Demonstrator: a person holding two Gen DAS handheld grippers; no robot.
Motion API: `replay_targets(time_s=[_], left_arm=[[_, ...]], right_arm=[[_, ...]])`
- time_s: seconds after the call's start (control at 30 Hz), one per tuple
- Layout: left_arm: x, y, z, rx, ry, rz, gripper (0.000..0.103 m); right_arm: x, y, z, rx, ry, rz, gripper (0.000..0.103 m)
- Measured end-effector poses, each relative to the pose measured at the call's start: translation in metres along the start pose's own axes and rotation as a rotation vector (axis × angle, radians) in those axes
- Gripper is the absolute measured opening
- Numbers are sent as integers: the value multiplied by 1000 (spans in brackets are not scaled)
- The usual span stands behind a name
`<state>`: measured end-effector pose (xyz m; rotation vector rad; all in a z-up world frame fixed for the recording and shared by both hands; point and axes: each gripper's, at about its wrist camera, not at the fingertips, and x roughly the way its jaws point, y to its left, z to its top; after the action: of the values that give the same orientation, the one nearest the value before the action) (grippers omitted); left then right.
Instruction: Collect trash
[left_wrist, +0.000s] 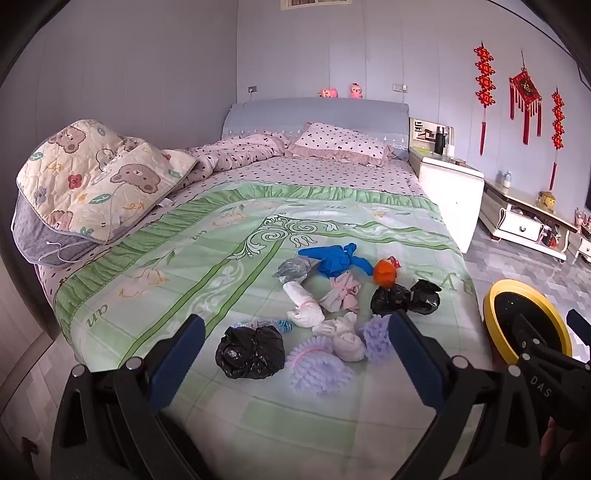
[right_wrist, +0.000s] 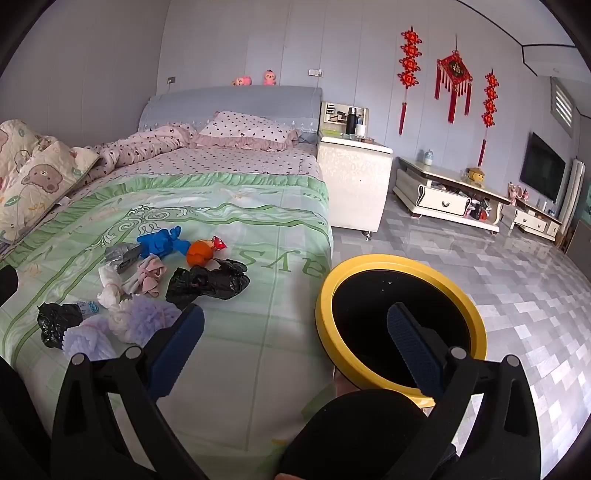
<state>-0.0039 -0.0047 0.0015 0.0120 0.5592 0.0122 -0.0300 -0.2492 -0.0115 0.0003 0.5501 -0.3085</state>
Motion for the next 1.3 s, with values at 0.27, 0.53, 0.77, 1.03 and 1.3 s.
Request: replay_targets(time_s=[0.27,0.53,0.77,1.03,1.3], left_arm=[[0,-1,-1,1,1,0,96],[1,-1,-1,2,1,1,96],[1,-1,-1,1,2,1,96],[1,-1,-1,3,2,1,96],[2,1,0,2,4,-1,96]], right_arm=[[2,1,0,-2,4,0,95],[2,1,0,-2,6,-1,95],[0,1,0,-2,3,0,95],[2,0,0,-1,7,0,95],[1,0,0,-2,8,0,95]])
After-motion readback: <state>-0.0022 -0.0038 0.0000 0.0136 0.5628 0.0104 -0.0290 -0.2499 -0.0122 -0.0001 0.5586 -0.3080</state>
